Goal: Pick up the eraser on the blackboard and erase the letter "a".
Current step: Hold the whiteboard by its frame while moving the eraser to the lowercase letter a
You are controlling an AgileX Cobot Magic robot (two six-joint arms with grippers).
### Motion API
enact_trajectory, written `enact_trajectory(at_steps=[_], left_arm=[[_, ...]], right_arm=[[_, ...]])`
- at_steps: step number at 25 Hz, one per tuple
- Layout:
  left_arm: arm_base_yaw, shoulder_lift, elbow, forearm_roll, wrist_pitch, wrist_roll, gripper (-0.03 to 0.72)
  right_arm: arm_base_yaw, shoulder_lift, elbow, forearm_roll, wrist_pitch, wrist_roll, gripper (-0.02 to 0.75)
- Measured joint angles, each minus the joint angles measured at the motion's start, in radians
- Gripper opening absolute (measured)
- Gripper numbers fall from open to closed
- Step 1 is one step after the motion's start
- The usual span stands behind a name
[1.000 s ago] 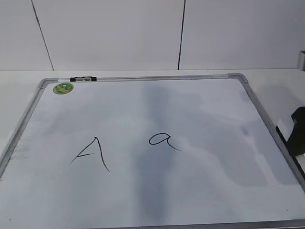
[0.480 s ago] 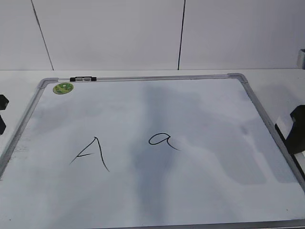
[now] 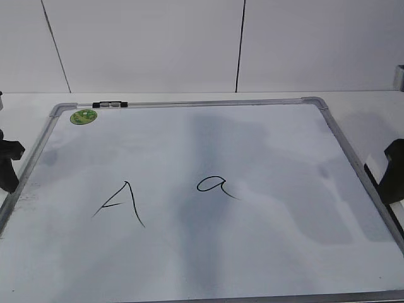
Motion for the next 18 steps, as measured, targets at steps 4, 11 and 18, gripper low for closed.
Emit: enact_trajectory(at_steps=[4,11,18], left_arm=[[0.0,0.022,0.0,-0.002,-0.007,0.001,0.241],[0.0,0.059,-0.007,-0.01,-0.013,0.002,0.228],[0.0,0.059,-0.011,-0.022,-0.011,0.002,0.06]], right_arm=[[0.0,0.0,0.0,0.0,-0.003,0.0,0.533],[0.0,0.0,0.0,0.0,-0.003,0.0,0.533],[0.0,0.0,0.0,0.0,-0.005,0.0,0.533]])
